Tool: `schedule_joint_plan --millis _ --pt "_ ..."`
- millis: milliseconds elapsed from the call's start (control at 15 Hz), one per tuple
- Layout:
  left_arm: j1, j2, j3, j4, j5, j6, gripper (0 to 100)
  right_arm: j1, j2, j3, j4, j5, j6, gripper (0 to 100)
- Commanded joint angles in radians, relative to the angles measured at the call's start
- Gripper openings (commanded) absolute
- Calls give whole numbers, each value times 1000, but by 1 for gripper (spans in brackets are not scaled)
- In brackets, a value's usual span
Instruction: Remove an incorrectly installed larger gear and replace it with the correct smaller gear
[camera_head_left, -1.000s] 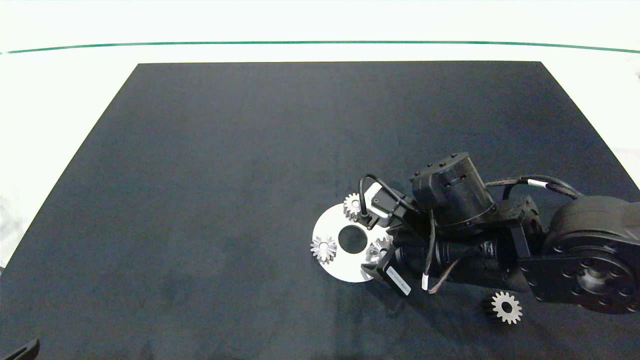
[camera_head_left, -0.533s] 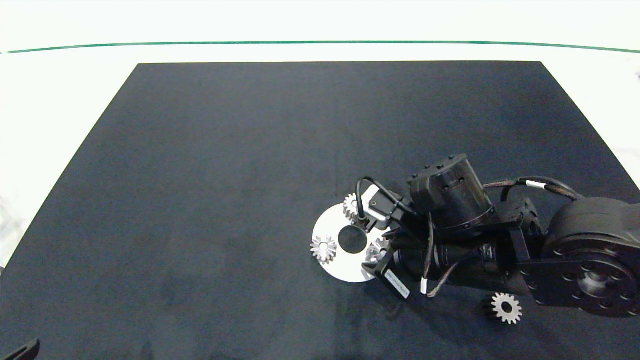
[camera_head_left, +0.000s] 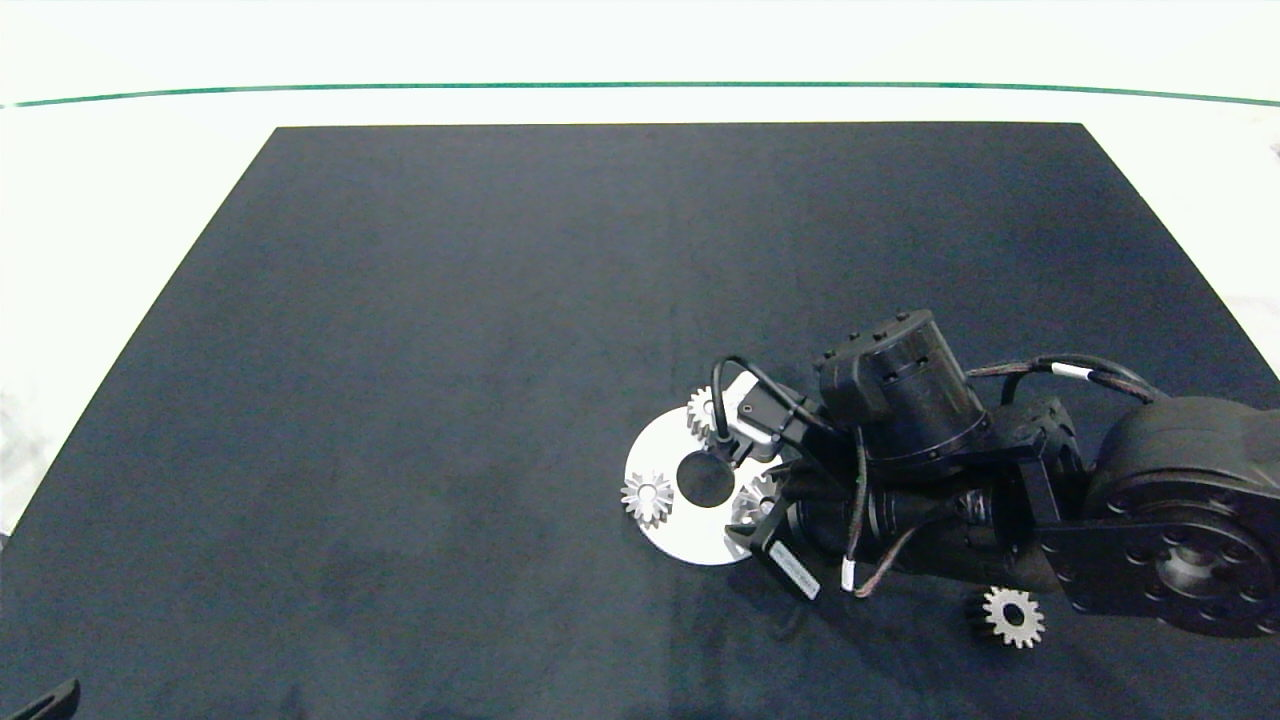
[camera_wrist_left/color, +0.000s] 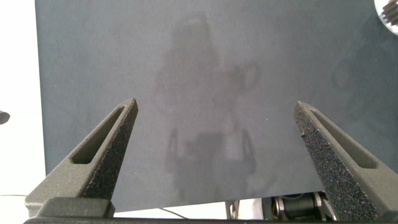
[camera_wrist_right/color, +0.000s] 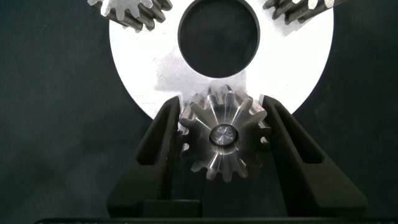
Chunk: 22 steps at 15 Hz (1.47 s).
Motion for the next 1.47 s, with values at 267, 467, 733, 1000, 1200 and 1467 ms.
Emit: schedule_joint_plan --millis 267,467,733,1000,1200,1467 --pt "0 -1 6 3 0 1 100 0 -2 2 2 1 -2 31" --pt "0 2 6 3 0 1 100 1 -2 0 9 5 -2 28" --pt "0 2 6 3 0 1 100 1 -17 -15 14 5 -2 28" --pt "0 4 7 3 0 1 100 4 -48 -32 16 2 -3 28" --pt "0 4 14 3 2 1 100 14 -83 -57 52 -1 -3 28" --pt "2 4 26 3 2 1 100 -31 -144 -72 100 -24 -3 28"
